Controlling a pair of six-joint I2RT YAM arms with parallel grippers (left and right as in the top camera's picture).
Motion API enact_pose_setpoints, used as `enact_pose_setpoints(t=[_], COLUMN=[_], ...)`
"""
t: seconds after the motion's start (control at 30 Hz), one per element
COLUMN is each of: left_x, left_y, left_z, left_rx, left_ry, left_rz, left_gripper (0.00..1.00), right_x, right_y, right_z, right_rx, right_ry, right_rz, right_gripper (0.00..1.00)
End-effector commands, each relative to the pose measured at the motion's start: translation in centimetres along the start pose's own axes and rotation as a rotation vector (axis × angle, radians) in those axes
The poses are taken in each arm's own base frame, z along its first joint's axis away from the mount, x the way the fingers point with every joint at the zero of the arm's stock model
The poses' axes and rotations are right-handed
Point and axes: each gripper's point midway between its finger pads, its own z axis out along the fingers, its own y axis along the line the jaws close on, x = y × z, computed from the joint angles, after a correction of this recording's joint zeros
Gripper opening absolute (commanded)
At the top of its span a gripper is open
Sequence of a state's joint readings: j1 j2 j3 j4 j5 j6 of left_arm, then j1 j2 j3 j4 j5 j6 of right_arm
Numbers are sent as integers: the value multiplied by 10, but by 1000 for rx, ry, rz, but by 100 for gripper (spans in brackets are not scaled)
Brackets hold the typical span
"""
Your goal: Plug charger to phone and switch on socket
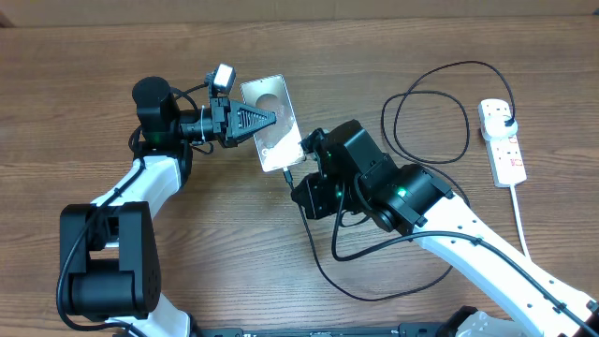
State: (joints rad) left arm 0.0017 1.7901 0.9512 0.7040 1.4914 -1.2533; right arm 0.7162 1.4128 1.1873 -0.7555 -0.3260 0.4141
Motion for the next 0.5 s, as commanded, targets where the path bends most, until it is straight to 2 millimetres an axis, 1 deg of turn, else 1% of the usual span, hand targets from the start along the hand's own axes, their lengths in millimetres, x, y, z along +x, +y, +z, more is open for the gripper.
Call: enact_pose_setpoints(t=[0.0,0.13,0.3,0.47], left_x=[15,15,15,15], left_y=[-8,-8,-8,-8], left_z=[5,5,5,5], left_rx=[32,32,32,32], left_ry=[99,99,99,99], left_rz=[40,40,40,40], left_gripper=[4,4,4,4], right_x=[-20,-16,-18,-16], right_y=[8,5,6,5], right_z=[-15,-14,-15,-15], right_rx=[-9,-1,-2,-4], right_ry=[-92,-77,-85,-76], right_rz=[86,139,145,234], right_gripper=[4,4,4,4])
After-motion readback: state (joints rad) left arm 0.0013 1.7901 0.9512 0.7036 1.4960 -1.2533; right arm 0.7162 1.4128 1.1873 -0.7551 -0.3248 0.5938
